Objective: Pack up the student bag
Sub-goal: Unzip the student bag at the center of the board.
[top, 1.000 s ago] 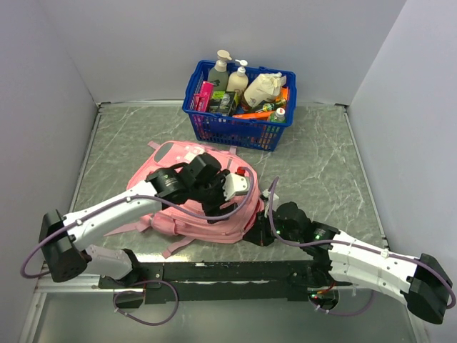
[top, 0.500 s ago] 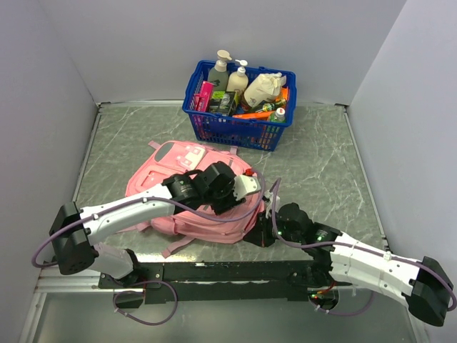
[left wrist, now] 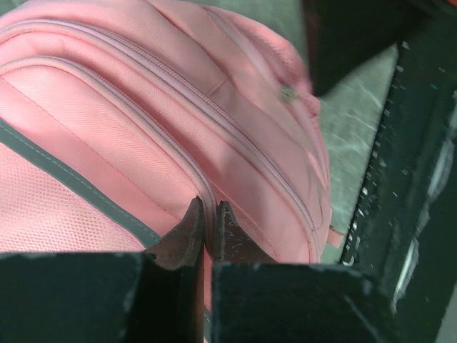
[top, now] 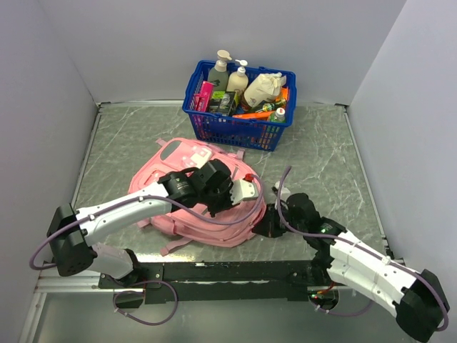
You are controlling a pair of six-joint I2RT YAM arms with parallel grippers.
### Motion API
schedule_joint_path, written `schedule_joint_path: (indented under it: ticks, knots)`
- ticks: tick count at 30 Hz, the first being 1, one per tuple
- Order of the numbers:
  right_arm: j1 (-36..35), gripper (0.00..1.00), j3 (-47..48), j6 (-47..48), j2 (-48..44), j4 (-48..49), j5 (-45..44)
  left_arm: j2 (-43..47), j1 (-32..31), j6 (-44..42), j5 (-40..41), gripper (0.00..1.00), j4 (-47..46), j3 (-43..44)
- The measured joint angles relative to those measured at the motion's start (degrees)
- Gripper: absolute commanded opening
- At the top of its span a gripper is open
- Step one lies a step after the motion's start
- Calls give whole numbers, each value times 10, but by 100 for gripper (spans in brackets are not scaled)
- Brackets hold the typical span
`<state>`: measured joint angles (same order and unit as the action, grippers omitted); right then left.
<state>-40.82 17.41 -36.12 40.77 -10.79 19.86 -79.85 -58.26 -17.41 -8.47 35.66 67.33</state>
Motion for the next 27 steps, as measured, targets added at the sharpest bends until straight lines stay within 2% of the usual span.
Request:
schedule_joint_path:
  ticks: [6, 10, 18, 23, 27]
  knots:
    - [97, 0, 21, 23, 42, -19, 53, 18, 2, -54, -68, 1, 41, 0]
    - [141, 0, 37, 35, 47, -47, 57, 31, 3, -111, -110, 1, 85, -2]
    - [172, 0, 62, 59, 43, -98, 55, 65, 3, -285, -166, 1, 192, -9]
    - [183, 0, 79, 69, 50, -110, 56, 98, 3, -407, -171, 1, 253, -32]
    - [184, 0, 90, 71, 68, -98, 61, 125, 2, -456, -161, 1, 266, -50]
